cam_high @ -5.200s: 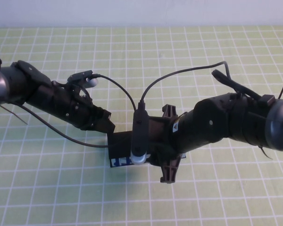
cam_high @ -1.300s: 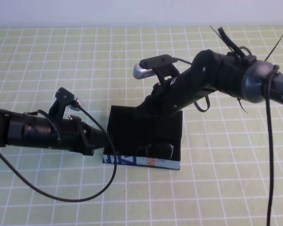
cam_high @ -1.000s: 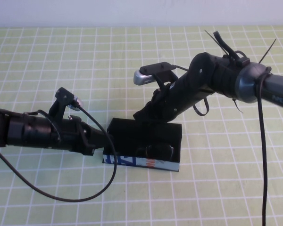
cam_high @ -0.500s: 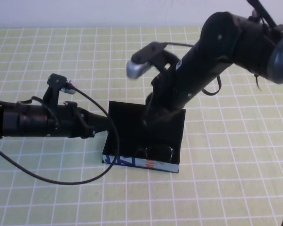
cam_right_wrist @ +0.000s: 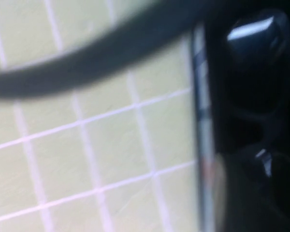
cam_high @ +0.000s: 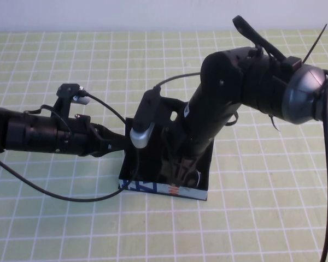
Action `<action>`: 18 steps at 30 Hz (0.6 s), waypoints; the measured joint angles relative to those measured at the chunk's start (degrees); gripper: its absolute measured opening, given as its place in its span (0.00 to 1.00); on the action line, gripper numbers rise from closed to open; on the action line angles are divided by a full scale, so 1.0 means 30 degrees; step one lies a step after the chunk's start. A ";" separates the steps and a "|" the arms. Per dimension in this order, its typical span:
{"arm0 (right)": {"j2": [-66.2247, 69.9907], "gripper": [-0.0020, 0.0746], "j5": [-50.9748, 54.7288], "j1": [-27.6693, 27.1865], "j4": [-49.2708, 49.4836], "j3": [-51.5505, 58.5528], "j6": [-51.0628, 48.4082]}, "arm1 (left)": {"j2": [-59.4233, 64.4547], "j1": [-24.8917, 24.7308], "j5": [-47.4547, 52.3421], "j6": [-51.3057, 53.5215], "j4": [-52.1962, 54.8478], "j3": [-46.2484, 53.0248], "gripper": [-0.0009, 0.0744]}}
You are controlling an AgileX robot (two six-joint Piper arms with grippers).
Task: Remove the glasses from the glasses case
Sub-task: Pick up the glasses from the glasses case
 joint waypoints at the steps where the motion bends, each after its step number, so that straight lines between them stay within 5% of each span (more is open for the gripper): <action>1: 0.0000 0.27 -0.0419 0.0000 0.0000 0.0013 -0.0344 | 0.0000 0.0000 0.0000 0.0002 0.0031 0.0000 0.01; 6: 0.0467 0.42 -0.1389 0.0000 0.0000 0.0013 -0.1254 | 0.0000 0.0000 0.0000 -0.0173 0.0392 0.0000 0.01; 18: 0.1788 0.44 -0.1980 0.0000 -0.0834 0.0013 -0.1473 | 0.0000 0.0000 0.0000 -0.0343 0.0747 0.0000 0.01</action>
